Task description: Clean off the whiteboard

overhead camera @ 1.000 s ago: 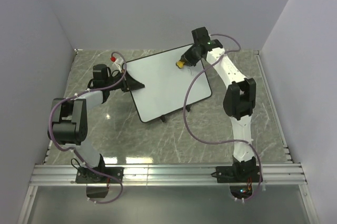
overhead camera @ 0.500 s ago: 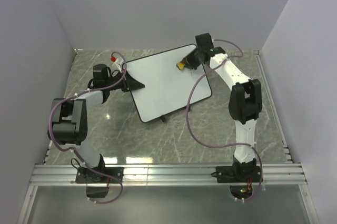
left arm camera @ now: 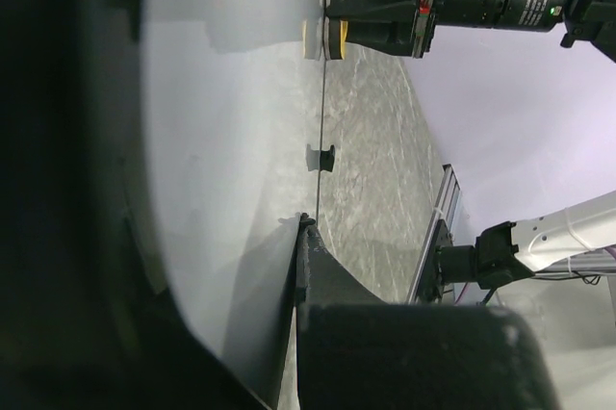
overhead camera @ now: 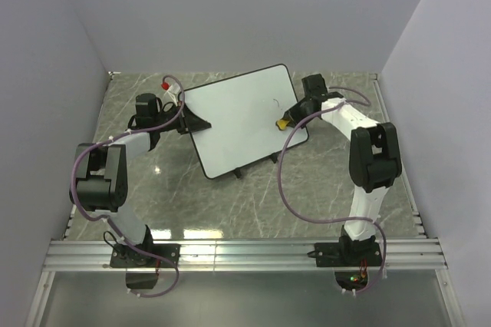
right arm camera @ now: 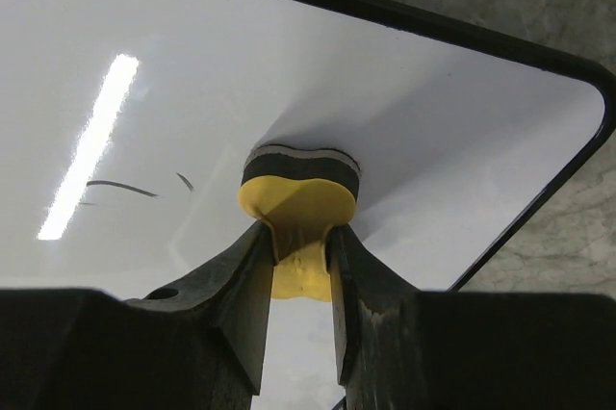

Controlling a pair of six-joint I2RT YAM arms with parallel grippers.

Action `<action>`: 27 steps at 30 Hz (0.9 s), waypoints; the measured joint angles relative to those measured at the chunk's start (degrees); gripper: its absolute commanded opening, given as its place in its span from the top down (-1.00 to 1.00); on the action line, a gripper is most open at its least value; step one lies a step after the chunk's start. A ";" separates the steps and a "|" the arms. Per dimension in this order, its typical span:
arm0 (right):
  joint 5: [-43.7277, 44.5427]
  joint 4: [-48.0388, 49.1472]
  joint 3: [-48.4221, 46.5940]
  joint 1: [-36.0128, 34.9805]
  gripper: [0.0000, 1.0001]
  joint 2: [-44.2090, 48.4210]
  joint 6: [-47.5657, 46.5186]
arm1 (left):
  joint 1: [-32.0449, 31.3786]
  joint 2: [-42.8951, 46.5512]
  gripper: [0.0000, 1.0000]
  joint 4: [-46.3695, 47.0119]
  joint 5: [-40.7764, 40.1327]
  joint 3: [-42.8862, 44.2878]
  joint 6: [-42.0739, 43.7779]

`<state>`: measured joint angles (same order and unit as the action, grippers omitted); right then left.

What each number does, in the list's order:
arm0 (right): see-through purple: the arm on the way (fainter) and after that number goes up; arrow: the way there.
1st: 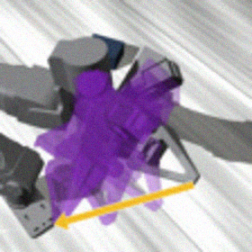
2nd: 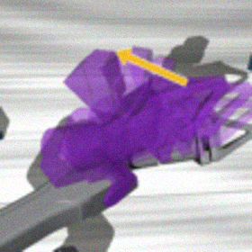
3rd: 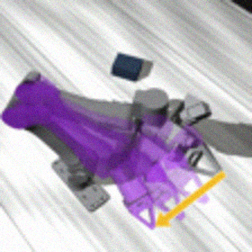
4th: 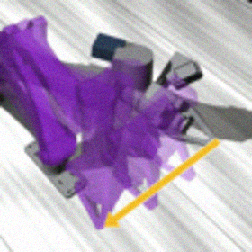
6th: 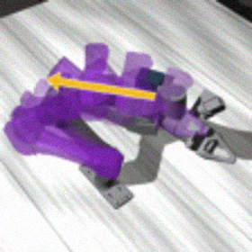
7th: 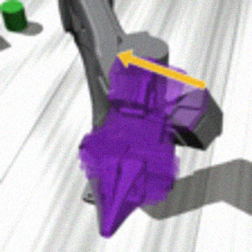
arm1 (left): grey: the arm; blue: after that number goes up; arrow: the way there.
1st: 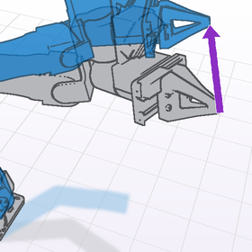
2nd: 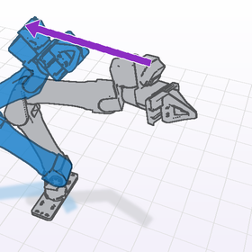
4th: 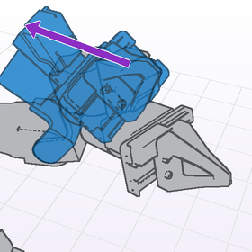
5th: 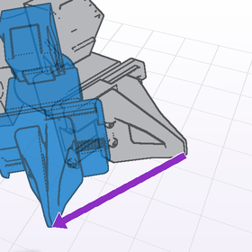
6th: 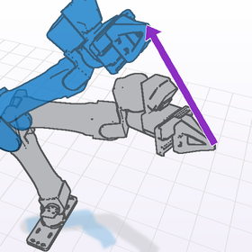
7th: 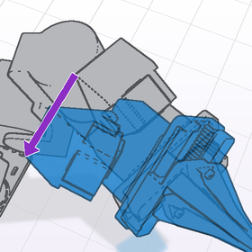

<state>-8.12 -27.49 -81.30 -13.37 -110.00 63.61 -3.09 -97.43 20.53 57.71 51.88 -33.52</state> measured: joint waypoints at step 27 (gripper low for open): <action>-2.10 -1.18 -19.47 -1.38 1.00 -9.29 1.18 | -0.17 -0.22 0.99 -0.39 -0.11 0.39 0.00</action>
<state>-10.22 -28.67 -100.77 -14.74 -119.28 64.79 -3.27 -97.65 20.14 57.60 52.27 -33.52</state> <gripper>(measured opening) 0.333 0.115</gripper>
